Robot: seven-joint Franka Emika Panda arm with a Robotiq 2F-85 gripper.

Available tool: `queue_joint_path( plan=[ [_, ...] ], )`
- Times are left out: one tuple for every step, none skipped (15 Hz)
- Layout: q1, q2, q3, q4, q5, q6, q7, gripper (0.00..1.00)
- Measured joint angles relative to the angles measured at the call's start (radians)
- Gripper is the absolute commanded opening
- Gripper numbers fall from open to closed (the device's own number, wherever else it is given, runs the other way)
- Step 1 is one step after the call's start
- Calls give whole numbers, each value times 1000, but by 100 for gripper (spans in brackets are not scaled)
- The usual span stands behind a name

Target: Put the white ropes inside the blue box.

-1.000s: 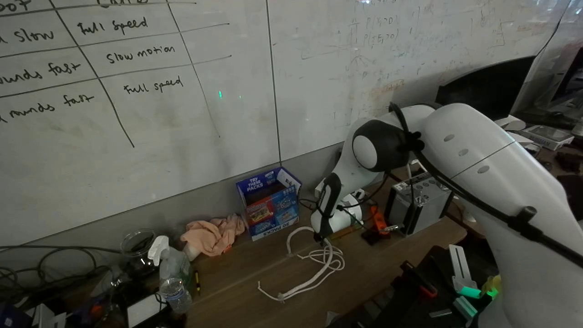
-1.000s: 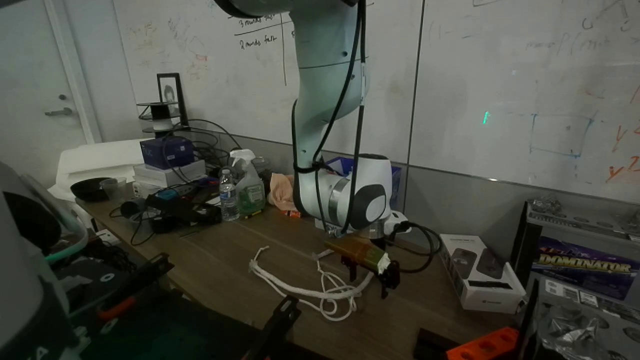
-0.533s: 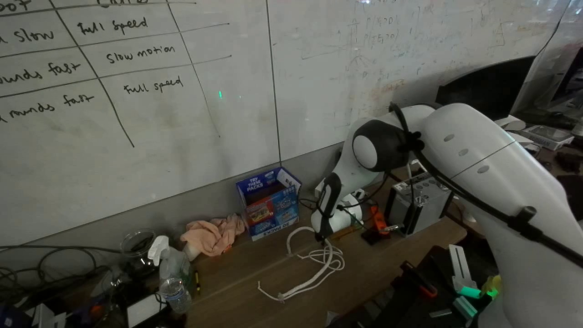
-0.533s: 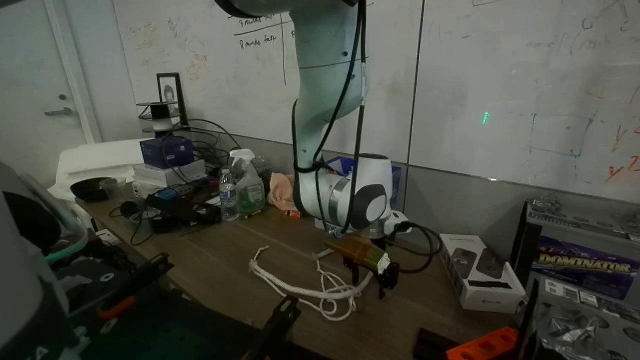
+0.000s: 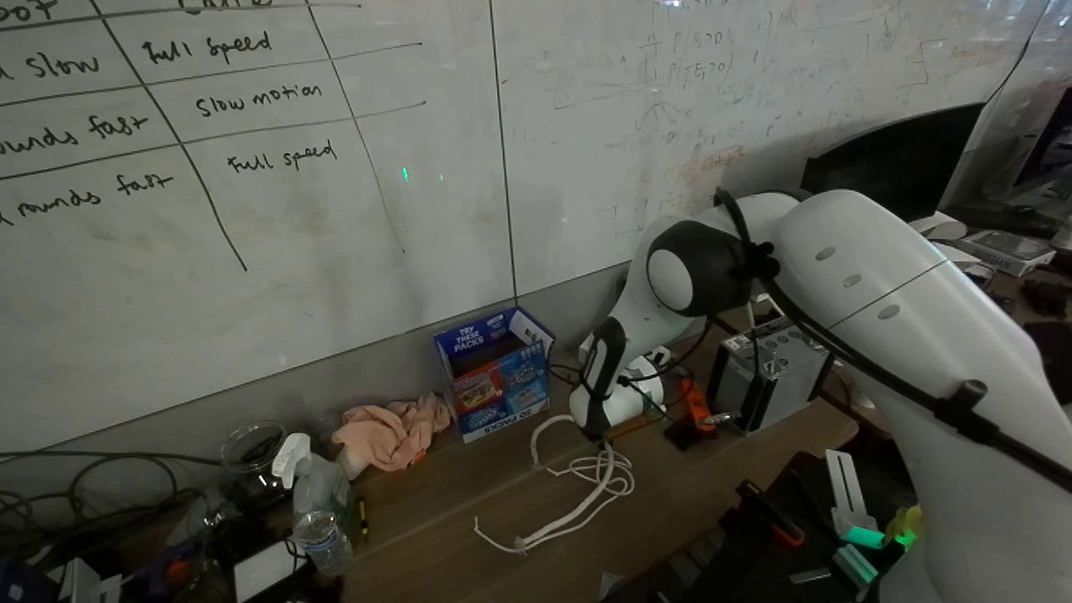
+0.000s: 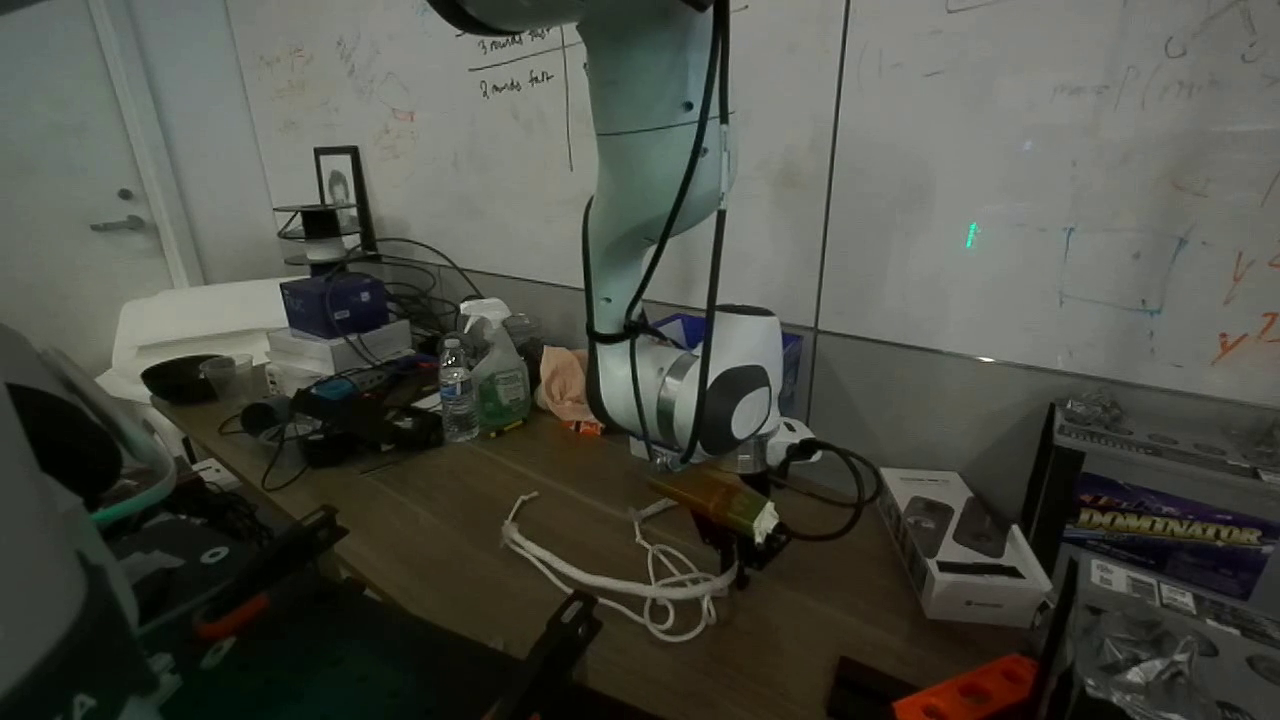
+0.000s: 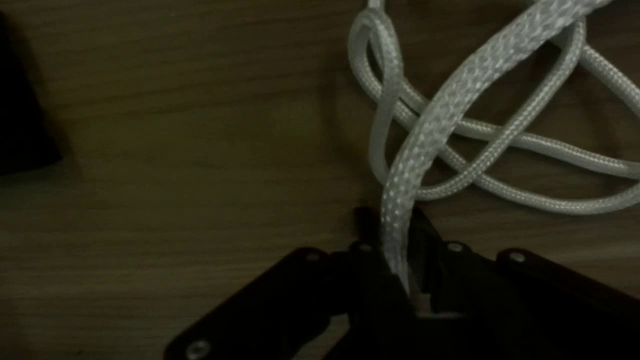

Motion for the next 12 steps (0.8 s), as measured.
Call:
queue_joint_path(
  plan=[
    [5, 0, -4, 3, 0, -7, 2, 0],
    [12, 0, -11, 5, 0, -15, 6, 3],
    [20, 0, -19, 7, 0, -26, 8, 3],
    [27, -3, -25, 10, 0, -42, 12, 3],
    [34, -10, -29, 14, 0, -63, 14, 3],
    [42, -22, -32, 18, 0, -88, 17, 3],
    [50, -39, -32, 23, 0, -116, 18, 3],
    [58, -64, -32, 27, 0, -150, 18, 3],
    [68, -97, -30, 32, 0, -191, 18, 3],
    [77, -135, -28, 38, 0, -236, 18, 3],
    [88, -175, -28, 43, 0, -278, 18, 3],
    [99, -215, -28, 49, -1, -317, 20, 3]
  ],
)
